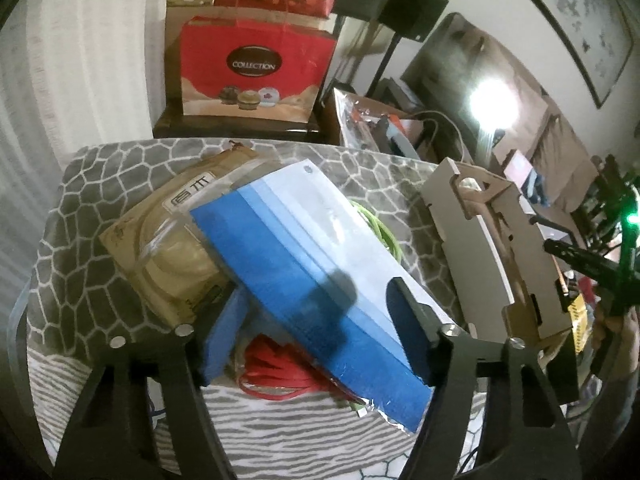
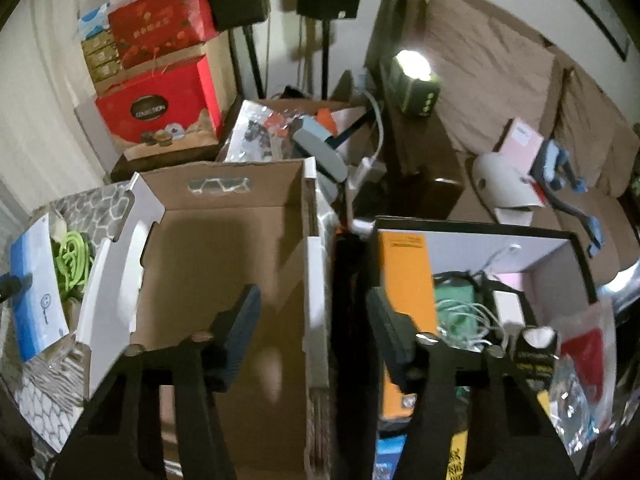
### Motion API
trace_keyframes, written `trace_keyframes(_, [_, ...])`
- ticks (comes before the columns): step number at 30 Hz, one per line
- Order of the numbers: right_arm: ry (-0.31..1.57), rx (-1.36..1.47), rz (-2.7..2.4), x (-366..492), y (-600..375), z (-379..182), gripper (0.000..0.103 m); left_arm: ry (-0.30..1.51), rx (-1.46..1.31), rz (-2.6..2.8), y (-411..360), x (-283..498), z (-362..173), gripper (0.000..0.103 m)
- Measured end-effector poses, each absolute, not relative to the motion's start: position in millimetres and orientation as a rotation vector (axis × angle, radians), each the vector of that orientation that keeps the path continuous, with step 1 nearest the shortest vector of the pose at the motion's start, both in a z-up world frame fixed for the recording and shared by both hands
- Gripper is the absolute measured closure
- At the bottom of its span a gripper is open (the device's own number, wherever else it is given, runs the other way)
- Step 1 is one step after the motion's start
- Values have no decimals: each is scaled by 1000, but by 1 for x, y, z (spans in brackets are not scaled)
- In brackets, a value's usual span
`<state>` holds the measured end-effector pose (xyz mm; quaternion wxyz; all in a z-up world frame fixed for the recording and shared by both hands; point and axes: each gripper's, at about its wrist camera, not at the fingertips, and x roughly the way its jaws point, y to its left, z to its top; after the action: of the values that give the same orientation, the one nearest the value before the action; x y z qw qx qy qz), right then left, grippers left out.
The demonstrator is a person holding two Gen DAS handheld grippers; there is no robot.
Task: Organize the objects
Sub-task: 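Grasp the blue-and-white tissue box edge with the left gripper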
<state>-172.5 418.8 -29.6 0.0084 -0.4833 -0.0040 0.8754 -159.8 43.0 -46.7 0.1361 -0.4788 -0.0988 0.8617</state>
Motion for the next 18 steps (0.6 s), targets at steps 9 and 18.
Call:
trace_keyframes(9, [30, -1698, 2658, -186, 422, -57, 84, -326, -1408, 2443, 47, -166, -51, 56])
trace_keyframes(18, [-34, -1745, 2692, -175, 406, -58, 89, -427, -1440, 2349, 49, -175, -60, 67])
